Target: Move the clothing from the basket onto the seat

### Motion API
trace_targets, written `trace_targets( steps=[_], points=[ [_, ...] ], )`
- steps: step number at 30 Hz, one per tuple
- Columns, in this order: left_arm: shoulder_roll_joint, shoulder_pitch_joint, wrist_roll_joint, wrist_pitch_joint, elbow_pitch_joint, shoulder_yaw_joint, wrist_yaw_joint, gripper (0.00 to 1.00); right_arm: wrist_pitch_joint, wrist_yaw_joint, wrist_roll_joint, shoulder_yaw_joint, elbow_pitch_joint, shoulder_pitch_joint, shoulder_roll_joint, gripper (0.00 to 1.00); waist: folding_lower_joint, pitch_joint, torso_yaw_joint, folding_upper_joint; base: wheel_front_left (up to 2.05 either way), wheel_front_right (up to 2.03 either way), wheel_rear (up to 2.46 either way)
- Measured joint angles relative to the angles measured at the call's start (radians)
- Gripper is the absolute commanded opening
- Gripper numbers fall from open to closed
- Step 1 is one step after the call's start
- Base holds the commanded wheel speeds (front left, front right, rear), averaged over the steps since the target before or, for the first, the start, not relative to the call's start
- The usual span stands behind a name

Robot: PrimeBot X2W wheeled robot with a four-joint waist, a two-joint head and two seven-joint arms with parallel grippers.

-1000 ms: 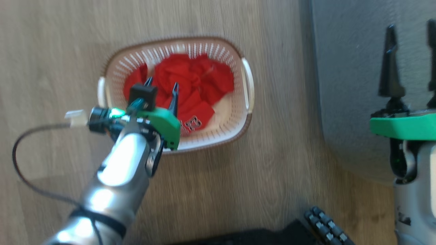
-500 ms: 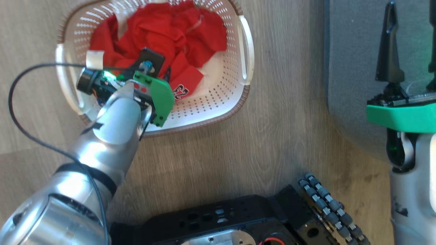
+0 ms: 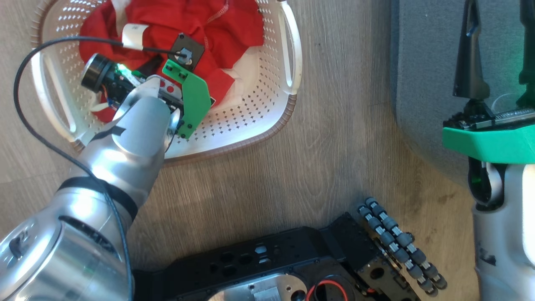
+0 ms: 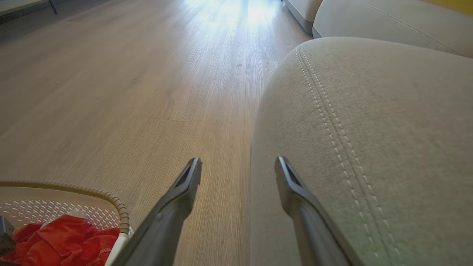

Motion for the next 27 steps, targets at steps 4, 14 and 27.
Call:
trace_targets(
  steps=[4,14,27],
  points=[
    [0.0,-0.019,-0.004,0.044,0.011,-0.023,0.022,1.0,0.0,0.0,0.0,0.011,-0.013,-0.009,0.0,1.0,0.0,0.016,-0.006,0.0,0.0,0.0,0.0],
    [0.0,-0.021,-0.055,0.113,0.03,-0.029,0.038,0.49,0.0,0.0,0.0,0.019,-0.037,-0.006,0.001,1.0,0.0,0.026,-0.017,0.0,0.0,0.0,0.0],
    [0.0,-0.021,-0.116,0.108,0.039,-0.026,0.039,0.0,0.0,0.0,0.0,0.018,-0.028,-0.01,0.012,1.0,-0.0001,0.018,-0.014,0.0,0.0,0.0,0.0]
  ],
)
